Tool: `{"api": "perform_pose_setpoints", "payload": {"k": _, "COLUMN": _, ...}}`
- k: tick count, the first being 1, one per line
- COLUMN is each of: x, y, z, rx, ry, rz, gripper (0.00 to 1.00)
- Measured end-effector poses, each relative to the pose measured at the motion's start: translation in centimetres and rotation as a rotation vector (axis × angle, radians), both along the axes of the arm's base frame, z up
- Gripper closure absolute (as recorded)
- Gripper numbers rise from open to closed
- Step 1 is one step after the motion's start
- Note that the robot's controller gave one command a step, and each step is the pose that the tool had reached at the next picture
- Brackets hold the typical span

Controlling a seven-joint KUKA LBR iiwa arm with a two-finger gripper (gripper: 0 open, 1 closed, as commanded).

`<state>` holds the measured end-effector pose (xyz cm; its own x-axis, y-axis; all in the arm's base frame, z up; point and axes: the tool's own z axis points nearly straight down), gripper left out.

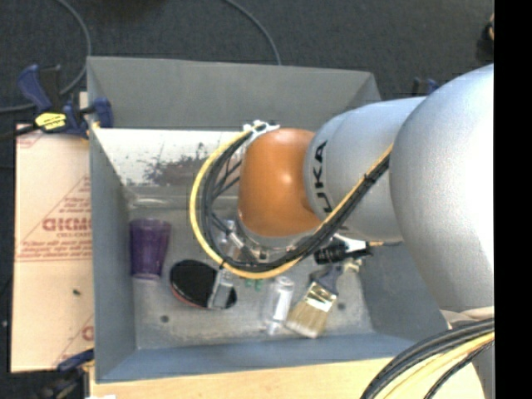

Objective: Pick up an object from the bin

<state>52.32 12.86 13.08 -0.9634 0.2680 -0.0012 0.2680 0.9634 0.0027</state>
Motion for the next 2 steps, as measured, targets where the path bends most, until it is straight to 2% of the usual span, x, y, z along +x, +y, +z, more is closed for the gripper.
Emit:
{"api": "perform_pose_setpoints", "payload": {"k": 1, "x": -2.0, "y": 1.1, "z": -6.1, "rx": 0.0, "ry": 0.001, "rz": -0.069, "gripper": 0.0}}
{"api": "perform_pose_setpoints", "payload": {"k": 2, "x": -0.9, "y": 0.0, "z": -6.1, "rx": 0.001, "ry": -0.001, "rz": -0.318, "gripper": 1.0}}
